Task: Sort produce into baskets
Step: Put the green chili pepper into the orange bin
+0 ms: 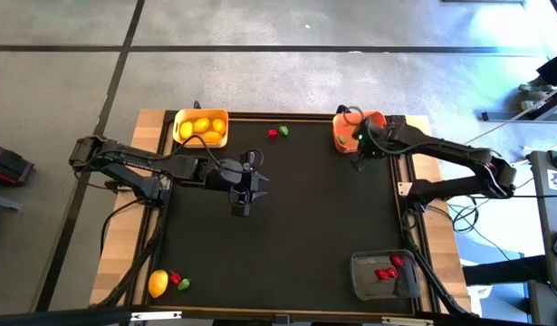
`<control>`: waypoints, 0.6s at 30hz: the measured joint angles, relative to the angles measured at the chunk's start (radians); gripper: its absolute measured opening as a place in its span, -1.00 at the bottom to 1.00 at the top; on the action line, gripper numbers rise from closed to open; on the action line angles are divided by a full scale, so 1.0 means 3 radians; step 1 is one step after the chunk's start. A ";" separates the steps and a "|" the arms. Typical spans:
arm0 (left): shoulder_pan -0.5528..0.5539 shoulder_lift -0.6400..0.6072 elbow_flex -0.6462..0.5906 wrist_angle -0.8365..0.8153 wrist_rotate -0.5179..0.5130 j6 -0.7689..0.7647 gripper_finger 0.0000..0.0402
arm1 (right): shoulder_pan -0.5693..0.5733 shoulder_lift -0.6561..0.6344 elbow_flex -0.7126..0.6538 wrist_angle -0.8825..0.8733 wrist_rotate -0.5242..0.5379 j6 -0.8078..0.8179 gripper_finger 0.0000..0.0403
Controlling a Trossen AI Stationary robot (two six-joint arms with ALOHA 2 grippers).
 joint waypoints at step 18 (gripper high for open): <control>0.0000 0.0000 0.0000 0.0000 0.0000 -0.0018 -0.14 | -0.1009 0.0219 0.0000 0.0637 0.0149 -0.0449 -0.99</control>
